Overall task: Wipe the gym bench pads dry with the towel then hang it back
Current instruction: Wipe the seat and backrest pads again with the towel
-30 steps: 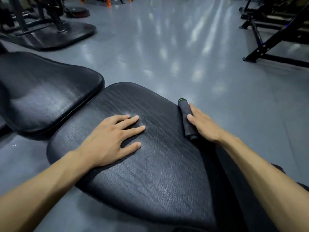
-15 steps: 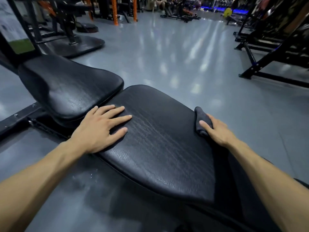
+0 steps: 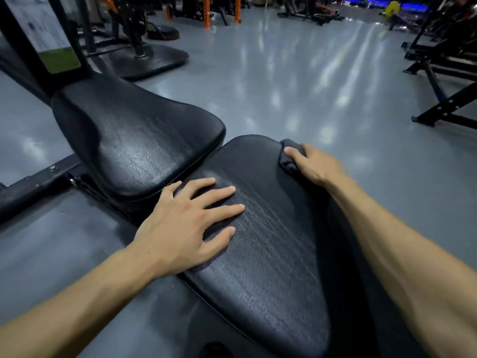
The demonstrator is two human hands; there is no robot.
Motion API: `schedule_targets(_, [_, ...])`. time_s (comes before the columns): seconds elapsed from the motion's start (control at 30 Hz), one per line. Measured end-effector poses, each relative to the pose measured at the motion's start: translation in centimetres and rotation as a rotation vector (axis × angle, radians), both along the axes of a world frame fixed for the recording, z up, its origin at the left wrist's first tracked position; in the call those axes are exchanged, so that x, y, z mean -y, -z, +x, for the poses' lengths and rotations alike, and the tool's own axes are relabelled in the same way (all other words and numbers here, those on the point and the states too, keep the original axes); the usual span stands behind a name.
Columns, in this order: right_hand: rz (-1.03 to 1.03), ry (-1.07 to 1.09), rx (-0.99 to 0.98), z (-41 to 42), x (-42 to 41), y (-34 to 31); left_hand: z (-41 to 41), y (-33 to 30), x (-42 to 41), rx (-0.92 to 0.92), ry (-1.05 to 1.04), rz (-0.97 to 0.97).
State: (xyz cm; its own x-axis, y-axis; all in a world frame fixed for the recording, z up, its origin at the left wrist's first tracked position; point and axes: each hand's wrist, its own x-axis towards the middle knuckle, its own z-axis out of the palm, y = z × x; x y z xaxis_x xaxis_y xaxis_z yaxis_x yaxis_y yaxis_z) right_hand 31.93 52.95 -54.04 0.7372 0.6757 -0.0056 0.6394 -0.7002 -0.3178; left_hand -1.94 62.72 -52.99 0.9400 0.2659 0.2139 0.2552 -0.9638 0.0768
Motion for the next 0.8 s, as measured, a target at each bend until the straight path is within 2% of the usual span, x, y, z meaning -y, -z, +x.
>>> schedule_targets(0.07, [0.006,-0.058,-0.002,-0.2,-2.0,-0.4,0.0,0.0,0.0,-0.013,0.003,0.021])
schedule_targets(0.17, [0.019,-0.118,-0.038,0.5,0.2,-0.6,-0.1,-0.3,-0.2,-0.020,0.015,0.036])
schedule_targets(0.33, [0.036,-0.078,-0.084,1.8,3.1,0.1,0.1,-1.0,-0.1,-0.042,0.020,0.042])
schedule_targets(0.57, [-0.005,-0.181,-0.114,1.3,-5.8,-1.9,0.5,-1.0,0.1,-0.044,0.005,0.036])
schedule_targets(0.8, [-0.112,-0.334,-0.021,-3.9,-13.3,-4.3,0.3,-0.9,0.1,-0.059,0.017,-0.002])
